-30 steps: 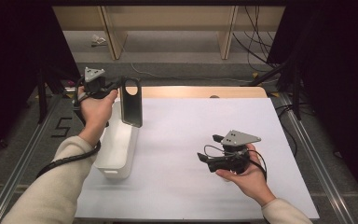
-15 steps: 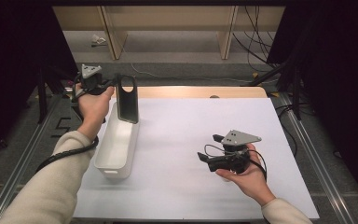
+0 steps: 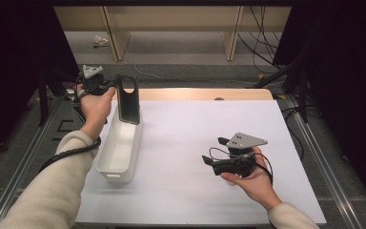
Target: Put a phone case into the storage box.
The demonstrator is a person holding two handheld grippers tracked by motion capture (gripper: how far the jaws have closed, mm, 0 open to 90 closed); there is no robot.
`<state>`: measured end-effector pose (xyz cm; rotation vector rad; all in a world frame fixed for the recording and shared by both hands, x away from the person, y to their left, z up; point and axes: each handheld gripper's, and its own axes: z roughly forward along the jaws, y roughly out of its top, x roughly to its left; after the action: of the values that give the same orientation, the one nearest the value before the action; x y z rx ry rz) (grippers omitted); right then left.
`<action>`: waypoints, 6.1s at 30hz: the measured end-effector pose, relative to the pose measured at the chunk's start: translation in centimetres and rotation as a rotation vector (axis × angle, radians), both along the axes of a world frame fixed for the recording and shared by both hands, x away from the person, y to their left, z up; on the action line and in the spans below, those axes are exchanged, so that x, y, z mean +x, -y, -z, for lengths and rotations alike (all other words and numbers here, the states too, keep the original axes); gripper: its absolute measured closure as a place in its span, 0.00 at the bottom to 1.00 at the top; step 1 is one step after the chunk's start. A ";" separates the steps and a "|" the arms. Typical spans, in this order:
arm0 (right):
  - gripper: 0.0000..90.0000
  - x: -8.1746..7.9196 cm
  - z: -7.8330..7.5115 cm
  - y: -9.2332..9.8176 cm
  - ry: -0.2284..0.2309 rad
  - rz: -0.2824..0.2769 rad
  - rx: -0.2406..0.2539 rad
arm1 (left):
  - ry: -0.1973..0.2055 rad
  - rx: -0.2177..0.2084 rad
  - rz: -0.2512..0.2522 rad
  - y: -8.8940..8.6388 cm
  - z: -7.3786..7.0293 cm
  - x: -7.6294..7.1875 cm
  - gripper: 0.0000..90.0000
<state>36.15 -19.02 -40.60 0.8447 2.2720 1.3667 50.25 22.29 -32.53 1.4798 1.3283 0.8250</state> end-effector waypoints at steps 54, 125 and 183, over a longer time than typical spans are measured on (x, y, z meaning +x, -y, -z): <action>0.18 0.1 0.1 0.0 -0.008 0.002 0.009 | -0.036 0.028 -0.100 -0.9 2.6 3.8 0.99; 0.18 0.1 0.2 -0.1 -0.012 -0.011 0.009 | -0.120 0.087 -0.133 -1.1 6.4 5.1 0.98; 0.18 0.2 0.4 -0.3 -0.023 -0.013 0.005 | -0.175 0.173 -0.077 -1.2 8.0 4.4 0.87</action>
<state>36.32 -18.75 -40.99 0.8524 2.2966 1.3754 54.64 23.45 -40.56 1.6758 1.4815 0.8945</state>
